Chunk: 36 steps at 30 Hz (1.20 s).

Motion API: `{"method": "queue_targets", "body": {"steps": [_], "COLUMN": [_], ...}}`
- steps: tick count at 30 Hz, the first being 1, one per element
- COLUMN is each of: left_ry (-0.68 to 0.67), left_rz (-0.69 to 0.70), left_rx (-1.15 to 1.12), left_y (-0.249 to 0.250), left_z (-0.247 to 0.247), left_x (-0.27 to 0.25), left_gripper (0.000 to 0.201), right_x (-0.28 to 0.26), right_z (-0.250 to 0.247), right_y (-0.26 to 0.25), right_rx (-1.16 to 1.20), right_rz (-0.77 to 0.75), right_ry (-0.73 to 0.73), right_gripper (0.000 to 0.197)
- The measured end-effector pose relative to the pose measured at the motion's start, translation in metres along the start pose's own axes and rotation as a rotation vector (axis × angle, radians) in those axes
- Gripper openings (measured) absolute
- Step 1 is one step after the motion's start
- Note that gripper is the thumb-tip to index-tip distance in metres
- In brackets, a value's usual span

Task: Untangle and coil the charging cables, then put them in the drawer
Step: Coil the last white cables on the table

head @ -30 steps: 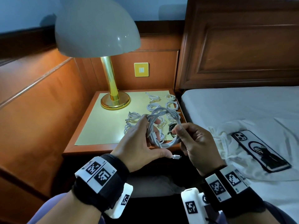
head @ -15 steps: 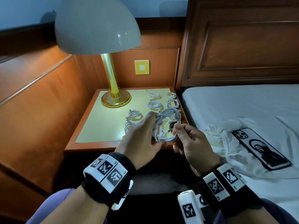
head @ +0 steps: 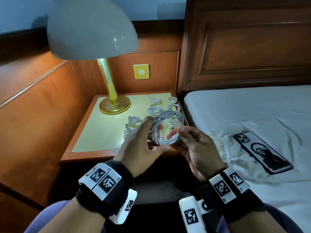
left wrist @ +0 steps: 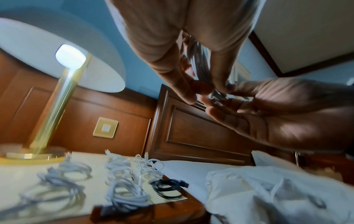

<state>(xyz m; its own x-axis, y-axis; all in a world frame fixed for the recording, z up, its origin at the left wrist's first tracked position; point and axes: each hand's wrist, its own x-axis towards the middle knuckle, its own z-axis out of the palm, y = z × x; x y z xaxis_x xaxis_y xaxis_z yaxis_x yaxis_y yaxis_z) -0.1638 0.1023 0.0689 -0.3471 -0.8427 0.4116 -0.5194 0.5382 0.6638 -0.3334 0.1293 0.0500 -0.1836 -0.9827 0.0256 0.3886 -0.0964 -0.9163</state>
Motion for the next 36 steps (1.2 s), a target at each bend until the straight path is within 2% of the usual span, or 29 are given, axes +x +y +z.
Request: {"method": "queue_targets", "body": {"steps": [7,9,13,19,28,33,36], "left_ry": [-0.007,-0.004,-0.018,-0.024,-0.002,-0.007,0.004], "left_rz": [-0.171,-0.229,-0.314,-0.468,-0.458,-0.536,-0.530], "left_rx": [-0.204,-0.277,-0.470,-0.864,-0.793,-0.945,-1.024], "left_y": [-0.0040,-0.0051,-0.0066,-0.0086,-0.0069,-0.0004,-0.0015], "left_z": [0.0046,0.0056,0.0049,0.0036,0.0012,0.0008,0.0018], "left_x": [0.0028,0.0031,0.0038,0.0052,0.0056,0.0077,0.0090], "left_gripper": [0.037,0.036,0.034,0.042,0.042,0.036,0.037], "right_x": [-0.0001,-0.0001,-0.0009,-0.0005,0.0043,0.0054,0.0054], "right_z": [0.0015,0.0019,0.0052,0.0071,0.0045,0.0077,0.0067], "right_y": [0.0016,0.0029,0.0018,-0.0020,0.0002,0.0029,0.0014], "right_rx": [0.102,0.162,0.240,0.349,0.222,0.280,0.293], "right_rz": [0.020,0.042,0.086,0.167,0.193,0.220,0.257], "right_ry": [0.064,0.074,0.051,0.006,0.017,0.060,0.038], "right_gripper": [0.017,0.022,0.008,0.010,0.010,0.014,0.016]}}
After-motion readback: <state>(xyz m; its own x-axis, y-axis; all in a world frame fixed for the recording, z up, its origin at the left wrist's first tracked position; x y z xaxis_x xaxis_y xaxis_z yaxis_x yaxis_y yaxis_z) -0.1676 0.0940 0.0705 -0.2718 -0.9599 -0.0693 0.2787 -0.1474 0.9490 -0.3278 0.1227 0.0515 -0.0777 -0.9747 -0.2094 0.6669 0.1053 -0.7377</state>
